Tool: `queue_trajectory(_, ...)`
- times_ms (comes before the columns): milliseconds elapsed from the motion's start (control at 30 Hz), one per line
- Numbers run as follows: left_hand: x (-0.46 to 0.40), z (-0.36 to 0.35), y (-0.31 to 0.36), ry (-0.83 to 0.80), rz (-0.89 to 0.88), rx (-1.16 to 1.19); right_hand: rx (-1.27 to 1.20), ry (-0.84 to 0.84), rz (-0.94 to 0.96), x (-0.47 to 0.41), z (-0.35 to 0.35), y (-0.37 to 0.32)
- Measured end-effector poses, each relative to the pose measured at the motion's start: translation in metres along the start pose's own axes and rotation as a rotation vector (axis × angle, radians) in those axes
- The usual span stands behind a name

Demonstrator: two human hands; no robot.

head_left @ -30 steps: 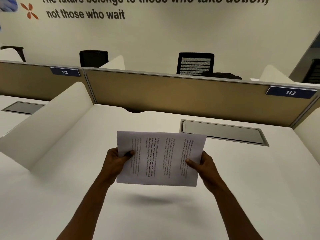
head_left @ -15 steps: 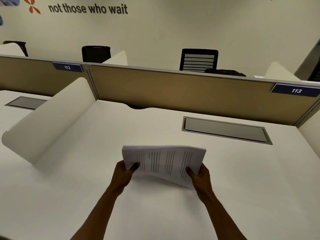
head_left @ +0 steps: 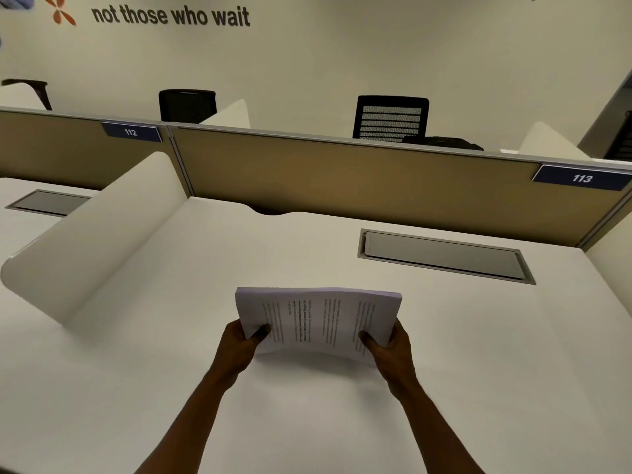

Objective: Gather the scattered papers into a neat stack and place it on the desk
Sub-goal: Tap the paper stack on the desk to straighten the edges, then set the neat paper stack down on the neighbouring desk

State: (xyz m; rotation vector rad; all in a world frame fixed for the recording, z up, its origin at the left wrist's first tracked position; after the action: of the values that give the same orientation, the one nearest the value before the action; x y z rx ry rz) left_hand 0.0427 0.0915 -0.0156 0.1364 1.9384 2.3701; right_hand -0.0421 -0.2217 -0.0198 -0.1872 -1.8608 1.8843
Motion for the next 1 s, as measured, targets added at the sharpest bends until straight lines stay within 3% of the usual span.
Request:
queue_trajectory(133,0.002,0.002,-0.001,-0.001,0.02,-0.011,-0.035,0.017,-0.045,-0.002,-0.002,0.013)
queue_trajectory(367,0.006,0.013,0.004,0.075,0.083,0.128,0.178,-0.027,0.089,-0.015,-0.011,-0.034)
queue_trajectory(467,0.009,0.021,0.007,0.143,0.118,0.284,0.213,0.127,0.12,-0.016,-0.008,-0.057)
queue_trajectory(567,0.014,0.029,0.005,0.224,0.164,0.445,0.022,0.348,0.007,0.0,-0.011,-0.061)
queue_trajectory(667,0.018,0.031,0.001,0.3,0.201,0.616,-0.162,0.163,-0.221,0.021,-0.05,-0.045)
queue_trajectory(800,0.023,0.025,-0.005,0.35,0.243,0.696,-0.316,-0.174,-0.324,0.039,-0.11,-0.039)
queue_trajectory(1000,0.035,0.022,-0.021,0.334,0.307,0.734,-0.328,-0.137,-0.304,0.034,-0.147,-0.033)
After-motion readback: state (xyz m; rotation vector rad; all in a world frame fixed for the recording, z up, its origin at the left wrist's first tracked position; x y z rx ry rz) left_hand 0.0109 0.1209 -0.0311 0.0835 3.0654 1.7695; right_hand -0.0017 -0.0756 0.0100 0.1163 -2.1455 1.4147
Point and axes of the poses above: each hand's wrist, its own x-axis away from the middle knuckle, its own z-axis out of the back of the hand, y = z × x, the point moved 5 cm from there along -x, towards the middle knuckle, and after that the axes turned 9 degrees about -z, right-handed, at the moved point
